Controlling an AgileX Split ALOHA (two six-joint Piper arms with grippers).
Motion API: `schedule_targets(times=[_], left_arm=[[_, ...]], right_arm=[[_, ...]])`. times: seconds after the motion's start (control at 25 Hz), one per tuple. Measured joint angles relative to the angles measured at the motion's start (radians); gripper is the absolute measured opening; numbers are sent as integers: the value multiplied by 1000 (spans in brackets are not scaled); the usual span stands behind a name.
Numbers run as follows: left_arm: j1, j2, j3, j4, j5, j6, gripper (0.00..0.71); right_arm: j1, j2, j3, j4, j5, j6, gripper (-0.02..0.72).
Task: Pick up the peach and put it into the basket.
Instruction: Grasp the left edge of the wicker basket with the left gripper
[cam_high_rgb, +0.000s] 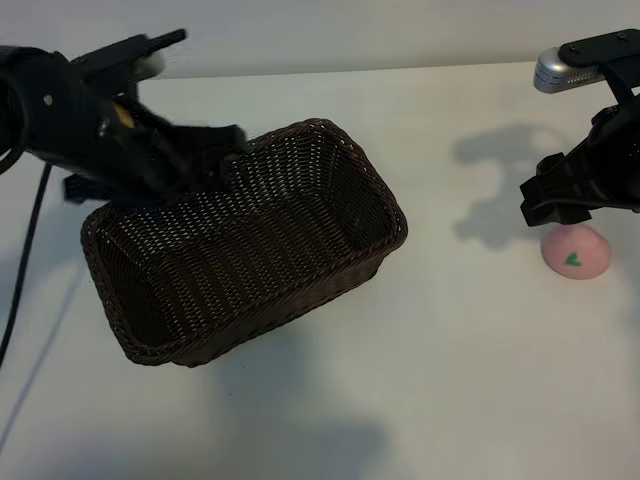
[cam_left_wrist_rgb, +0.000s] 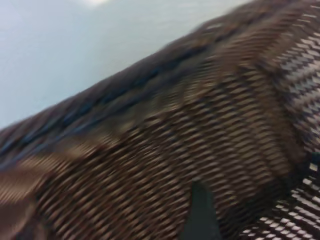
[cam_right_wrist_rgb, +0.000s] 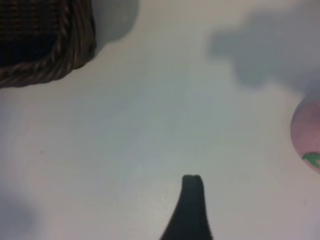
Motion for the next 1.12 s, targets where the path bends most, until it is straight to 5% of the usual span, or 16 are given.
schedule_targets(times=[0.24, 0.4, 0.84, 1.12], left_arm=[[0, -39, 0, 263, 212, -220, 579], [0, -109, 18, 328, 297, -289, 579], [0, -143, 243, 331, 163, -446, 579], [0, -84, 269, 336, 61, -475, 579]], right_arm=[[0, 0, 0, 8, 0, 0, 594], [0, 0, 0, 14, -1, 0, 594], [0, 0, 0, 19, 1, 0, 594], [0, 0, 0, 19, 2, 0, 594]])
